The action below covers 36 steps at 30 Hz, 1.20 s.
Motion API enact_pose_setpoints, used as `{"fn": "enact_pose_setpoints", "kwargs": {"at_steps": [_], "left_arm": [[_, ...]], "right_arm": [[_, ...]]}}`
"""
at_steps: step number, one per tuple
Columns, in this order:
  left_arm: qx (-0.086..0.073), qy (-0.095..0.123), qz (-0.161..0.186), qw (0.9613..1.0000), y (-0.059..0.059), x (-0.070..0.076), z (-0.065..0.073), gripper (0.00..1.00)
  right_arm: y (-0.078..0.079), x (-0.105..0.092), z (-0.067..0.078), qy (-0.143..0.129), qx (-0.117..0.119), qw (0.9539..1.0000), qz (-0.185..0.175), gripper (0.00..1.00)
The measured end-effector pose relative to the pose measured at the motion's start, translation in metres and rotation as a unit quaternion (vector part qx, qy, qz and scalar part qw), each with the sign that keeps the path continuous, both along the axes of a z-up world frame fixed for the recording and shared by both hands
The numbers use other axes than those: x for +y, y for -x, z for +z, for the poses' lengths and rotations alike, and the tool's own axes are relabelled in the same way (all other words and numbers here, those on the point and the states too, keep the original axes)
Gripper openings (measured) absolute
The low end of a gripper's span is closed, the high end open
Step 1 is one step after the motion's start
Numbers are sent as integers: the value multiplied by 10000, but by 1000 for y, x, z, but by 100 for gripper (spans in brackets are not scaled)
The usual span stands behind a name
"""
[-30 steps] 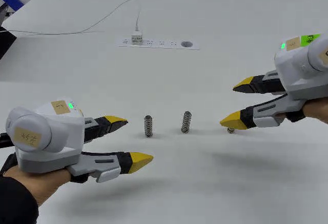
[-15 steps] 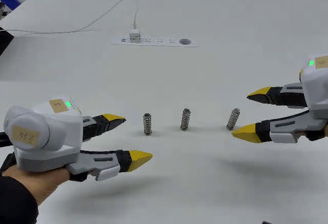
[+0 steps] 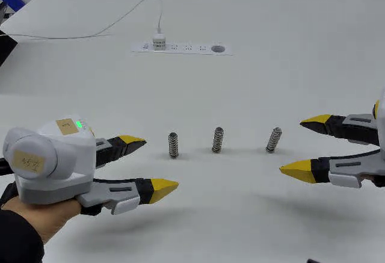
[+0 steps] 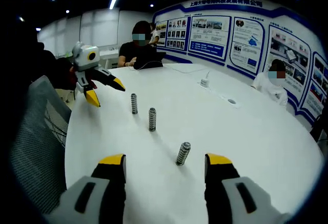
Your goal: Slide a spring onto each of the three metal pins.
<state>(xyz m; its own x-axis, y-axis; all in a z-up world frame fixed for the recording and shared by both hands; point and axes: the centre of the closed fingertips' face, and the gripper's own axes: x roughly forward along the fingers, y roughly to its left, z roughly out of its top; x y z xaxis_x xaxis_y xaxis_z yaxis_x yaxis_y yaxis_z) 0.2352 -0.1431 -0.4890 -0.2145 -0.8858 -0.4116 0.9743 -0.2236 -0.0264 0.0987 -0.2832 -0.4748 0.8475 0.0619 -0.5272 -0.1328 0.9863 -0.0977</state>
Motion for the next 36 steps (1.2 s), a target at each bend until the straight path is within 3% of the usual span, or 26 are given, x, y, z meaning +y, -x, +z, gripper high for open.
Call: {"fn": "enact_pose_setpoints", "kwargs": {"at_steps": [36], "left_arm": [[93,-71,86,9999,2,6,-8,62]], "right_arm": [[3,-4,-9,-123,-95,9996,-219,66]]}}
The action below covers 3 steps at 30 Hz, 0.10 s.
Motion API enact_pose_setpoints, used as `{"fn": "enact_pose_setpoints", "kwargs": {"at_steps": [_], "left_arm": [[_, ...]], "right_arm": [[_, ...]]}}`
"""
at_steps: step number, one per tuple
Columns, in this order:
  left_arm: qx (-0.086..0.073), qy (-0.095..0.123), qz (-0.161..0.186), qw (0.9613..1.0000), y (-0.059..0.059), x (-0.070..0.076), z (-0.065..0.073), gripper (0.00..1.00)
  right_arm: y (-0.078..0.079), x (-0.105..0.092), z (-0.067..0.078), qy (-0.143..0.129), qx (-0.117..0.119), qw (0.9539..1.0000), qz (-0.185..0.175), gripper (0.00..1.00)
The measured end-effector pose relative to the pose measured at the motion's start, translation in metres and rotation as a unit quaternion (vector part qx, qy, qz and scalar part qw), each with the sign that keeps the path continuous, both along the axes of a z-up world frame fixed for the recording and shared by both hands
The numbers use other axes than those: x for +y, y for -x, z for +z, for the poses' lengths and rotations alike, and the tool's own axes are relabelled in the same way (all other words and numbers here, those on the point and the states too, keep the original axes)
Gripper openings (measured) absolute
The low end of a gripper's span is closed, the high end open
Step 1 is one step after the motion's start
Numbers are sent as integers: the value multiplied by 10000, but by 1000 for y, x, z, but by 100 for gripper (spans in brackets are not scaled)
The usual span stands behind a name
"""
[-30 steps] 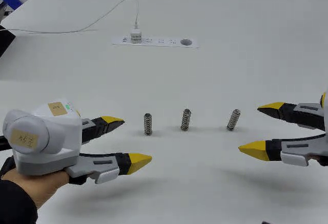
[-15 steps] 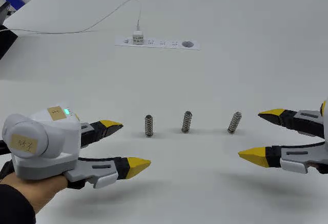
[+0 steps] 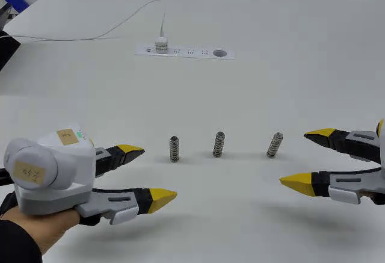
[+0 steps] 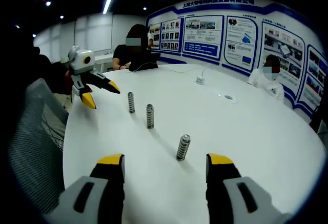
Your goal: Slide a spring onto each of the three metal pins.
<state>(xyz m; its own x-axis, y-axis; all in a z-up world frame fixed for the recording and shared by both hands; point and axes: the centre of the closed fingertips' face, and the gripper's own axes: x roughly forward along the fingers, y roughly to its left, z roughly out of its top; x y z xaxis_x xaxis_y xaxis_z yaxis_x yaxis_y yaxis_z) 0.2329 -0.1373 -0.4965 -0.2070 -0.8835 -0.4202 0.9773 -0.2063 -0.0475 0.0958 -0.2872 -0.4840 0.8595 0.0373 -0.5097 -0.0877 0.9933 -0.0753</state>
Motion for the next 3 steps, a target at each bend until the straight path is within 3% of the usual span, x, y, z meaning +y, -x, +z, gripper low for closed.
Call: {"fn": "enact_pose_setpoints", "kwargs": {"at_steps": [3], "left_arm": [[12,-7,2,10000,0,0,-1,61]], "right_arm": [[0,0,-1,-6,10,10000,-10,66]]}}
